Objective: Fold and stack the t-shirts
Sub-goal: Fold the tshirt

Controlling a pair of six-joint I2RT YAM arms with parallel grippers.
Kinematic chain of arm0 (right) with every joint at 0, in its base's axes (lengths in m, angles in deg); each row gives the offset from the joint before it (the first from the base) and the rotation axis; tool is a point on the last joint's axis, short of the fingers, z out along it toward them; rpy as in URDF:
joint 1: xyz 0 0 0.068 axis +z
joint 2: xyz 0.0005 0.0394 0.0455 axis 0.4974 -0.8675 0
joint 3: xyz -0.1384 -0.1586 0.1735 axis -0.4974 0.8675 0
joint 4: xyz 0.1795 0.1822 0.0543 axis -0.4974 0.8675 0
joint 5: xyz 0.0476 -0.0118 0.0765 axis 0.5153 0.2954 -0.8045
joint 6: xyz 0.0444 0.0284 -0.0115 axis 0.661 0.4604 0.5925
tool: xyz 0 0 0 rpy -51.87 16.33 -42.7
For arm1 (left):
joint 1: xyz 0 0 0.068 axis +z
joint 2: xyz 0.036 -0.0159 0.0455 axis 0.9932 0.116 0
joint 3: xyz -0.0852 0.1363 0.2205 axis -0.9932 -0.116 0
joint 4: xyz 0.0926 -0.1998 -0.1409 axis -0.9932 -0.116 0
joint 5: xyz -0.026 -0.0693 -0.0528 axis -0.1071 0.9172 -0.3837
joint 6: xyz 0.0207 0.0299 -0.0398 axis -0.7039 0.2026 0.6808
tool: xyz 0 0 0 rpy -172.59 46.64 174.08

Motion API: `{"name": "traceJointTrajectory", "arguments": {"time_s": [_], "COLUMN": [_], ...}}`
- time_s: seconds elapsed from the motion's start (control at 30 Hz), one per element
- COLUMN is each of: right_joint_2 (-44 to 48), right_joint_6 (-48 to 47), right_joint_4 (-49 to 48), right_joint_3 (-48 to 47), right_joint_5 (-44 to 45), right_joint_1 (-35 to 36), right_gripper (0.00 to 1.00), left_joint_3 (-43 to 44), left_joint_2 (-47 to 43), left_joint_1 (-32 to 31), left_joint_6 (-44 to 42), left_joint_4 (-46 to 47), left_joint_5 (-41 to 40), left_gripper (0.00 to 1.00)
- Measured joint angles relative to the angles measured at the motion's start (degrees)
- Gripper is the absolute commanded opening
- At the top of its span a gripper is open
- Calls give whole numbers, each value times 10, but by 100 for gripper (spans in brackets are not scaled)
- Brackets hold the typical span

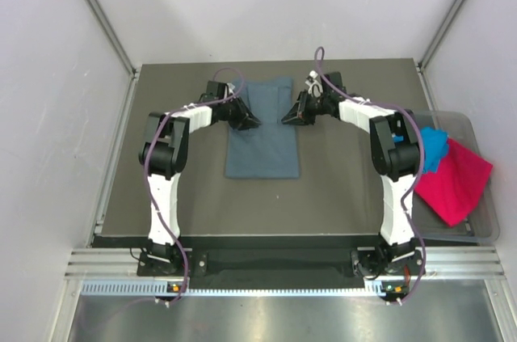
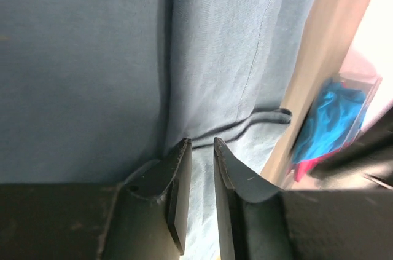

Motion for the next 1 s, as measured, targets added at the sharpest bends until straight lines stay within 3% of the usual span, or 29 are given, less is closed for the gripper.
{"name": "traceJointTrajectory", "arguments": {"time_s": [0.17, 0.43, 0.73, 1.0], "right_joint_2": [-65, -141, -148, -85], "right_joint_6": [19, 10, -46, -86], "right_joint_4": [-40, -17, 66, 139], "right_joint_3": [0, -89, -147, -108], "right_joint_5": [-19, -36, -2, 26], "right_joint_1": [0, -11, -43, -50], "right_gripper": [13, 13, 16, 21], "left_joint_3": [7, -14, -7, 37], "left_joint_2": [-33, -91, -40, -40], "left_joint_1": [4, 25, 63, 59], "left_joint_6": [-48, -80, -115, -191], "left_joint_4": [-70, -87, -116, -167], "left_joint_5": [-22, -28, -19, -111], "left_gripper": [30, 30, 33, 34]}}
